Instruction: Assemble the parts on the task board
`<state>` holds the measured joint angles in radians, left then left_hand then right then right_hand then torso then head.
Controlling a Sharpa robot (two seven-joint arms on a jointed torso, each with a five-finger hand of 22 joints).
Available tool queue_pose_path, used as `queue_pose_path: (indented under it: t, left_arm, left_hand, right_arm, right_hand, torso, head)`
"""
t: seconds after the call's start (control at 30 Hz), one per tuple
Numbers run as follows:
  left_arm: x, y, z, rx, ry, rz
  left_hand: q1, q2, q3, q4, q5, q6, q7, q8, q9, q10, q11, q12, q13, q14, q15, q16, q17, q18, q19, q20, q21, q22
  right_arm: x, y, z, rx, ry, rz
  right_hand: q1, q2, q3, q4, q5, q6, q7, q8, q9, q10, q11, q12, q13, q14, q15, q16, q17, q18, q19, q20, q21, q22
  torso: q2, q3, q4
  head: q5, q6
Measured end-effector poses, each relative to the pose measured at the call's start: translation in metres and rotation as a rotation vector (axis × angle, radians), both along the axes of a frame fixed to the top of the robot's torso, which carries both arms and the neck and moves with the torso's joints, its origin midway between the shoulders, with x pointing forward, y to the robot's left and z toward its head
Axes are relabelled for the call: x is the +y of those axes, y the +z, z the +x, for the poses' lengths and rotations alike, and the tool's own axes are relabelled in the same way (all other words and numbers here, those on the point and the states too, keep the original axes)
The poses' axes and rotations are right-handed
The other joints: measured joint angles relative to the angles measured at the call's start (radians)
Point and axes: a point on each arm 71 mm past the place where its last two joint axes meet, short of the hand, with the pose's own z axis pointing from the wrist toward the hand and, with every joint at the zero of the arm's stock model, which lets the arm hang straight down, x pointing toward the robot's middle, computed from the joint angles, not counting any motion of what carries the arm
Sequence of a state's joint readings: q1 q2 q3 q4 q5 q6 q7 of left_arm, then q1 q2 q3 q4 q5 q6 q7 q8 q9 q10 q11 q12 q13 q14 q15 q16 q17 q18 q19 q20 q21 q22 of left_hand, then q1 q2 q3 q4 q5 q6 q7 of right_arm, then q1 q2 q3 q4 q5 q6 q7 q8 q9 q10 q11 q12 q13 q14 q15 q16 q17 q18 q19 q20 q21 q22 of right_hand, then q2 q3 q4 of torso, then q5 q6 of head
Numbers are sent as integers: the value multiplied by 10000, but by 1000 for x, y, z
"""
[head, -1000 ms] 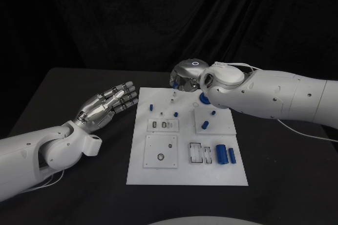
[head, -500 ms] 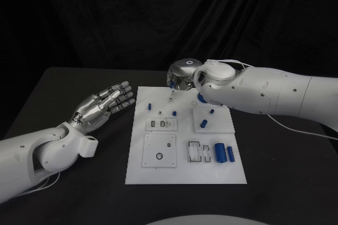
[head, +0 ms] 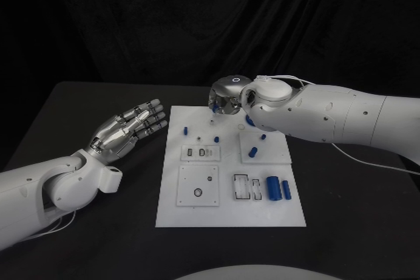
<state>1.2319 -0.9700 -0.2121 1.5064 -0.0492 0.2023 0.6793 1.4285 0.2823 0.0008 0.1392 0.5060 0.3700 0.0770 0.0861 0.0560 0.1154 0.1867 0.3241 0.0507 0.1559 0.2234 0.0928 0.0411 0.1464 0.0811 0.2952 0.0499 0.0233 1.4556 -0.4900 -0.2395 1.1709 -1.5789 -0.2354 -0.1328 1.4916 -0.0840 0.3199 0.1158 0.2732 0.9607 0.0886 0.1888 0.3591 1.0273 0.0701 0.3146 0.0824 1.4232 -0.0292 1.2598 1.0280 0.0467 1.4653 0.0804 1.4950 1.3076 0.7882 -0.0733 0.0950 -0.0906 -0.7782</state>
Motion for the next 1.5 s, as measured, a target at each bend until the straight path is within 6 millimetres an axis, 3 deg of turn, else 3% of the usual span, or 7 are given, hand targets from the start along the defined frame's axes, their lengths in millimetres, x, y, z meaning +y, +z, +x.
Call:
queue_pose_path:
  t: [0.83,1.0,1.5]
  left_arm:
    - [-1,0,1,0,-43,-11]
    - [-1,-1,2,-1,-40,-7]
    - [-1,-1,3,-3,-64,-8]
  left_hand:
    - [0,0,69,-12,0,0,0,0,-1,-41,35,0,-2,0,0,0,-2,1,0,0,0,-1]
    - [0,0,69,-12,0,0,0,0,-2,-42,34,0,-2,0,0,0,-2,1,0,0,0,-1]
    - [-41,41,197,-30,0,0,0,0,-2,-43,32,0,-2,-1,0,-1,-3,2,0,0,0,-2]
  right_arm:
    - [-3,-8,4,111,-178,-19]
    - [-2,-9,3,108,-149,12]
    - [1,-15,0,185,16,60]
  right_hand:
    - [1,0,-2,3,-194,-2,-2,-40,53,1,0,-49,4,-37,36,-95,-129,1,0,0,-61,-2]
    - [1,0,-27,28,-262,-91,-90,-99,68,1,0,-96,6,-37,36,-95,-130,1,0,0,-60,-3]
    - [-26,-27,-27,28,-339,-181,-105,-178,46,-2,-1,-120,-17,-83,-9,-177,-226,1,-1,1,-139,4]
  torso:
    - [-9,-6,-31]
    - [-14,-6,-31]
    - [-13,-6,-27]
  head:
    - [39,-133]
    - [52,-174]
    - [67,-205]
